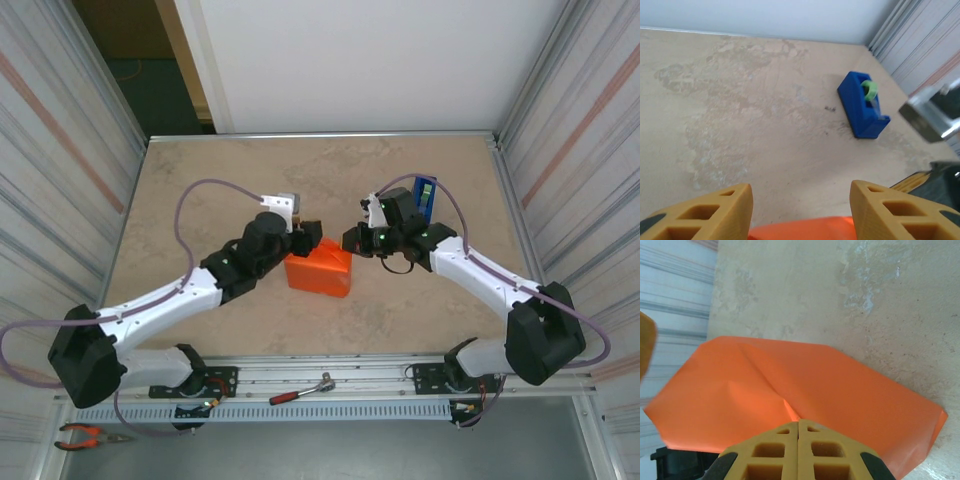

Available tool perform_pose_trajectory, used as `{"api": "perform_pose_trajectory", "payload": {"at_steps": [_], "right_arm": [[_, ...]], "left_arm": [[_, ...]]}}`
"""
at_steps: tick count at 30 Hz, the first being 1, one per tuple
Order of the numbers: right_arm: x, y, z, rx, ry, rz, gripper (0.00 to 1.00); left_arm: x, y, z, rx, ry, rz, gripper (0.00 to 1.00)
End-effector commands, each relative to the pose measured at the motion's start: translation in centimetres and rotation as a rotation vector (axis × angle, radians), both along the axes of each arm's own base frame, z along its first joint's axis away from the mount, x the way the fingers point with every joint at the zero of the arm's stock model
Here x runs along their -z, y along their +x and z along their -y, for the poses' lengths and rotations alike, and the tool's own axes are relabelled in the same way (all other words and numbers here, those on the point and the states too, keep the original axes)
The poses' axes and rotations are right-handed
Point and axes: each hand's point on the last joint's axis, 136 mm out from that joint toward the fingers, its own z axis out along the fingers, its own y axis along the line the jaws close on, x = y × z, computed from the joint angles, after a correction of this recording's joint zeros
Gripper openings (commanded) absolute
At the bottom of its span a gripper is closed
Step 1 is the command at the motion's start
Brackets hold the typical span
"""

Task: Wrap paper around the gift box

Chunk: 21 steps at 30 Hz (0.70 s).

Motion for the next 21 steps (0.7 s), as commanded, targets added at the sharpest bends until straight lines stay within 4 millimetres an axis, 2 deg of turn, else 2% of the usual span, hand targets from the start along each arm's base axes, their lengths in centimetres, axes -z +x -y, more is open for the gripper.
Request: {"api": "perform_pose_trajectory", "payload": {"at_steps": [1,6,12,17,21], "right_arm": [[7.0,-5.2,2.3,-0.016,-0.179,-0.261,0.00],[7.1,-5.3,2.4,-0.011,-0.176,-0.262,0.00],[7.3,-5.4,2.4,-0.009,-0.176,-0.265,0.00],[7.3,-5.5,2.4,-0.010,-0.174,-0.262,0.00],[7.3,-5.5,2.5,-0.007,-0.177,-0.259,0.00]], "left_arm": [[-1.6,0.6,-0.2,0.055,-0.043,-0.028,0.54],[0.7,3.5,-1.0,0.091,-0.027,-0.139,0.53],[3.8,5.5,0.2,0.274,0.098,-0.304,0.29],[6.1,5.3,1.4,0.407,0.179,-0.456,0.12],[7.7,4.2,2.0,0.487,0.208,-0.567,0.05]]}}
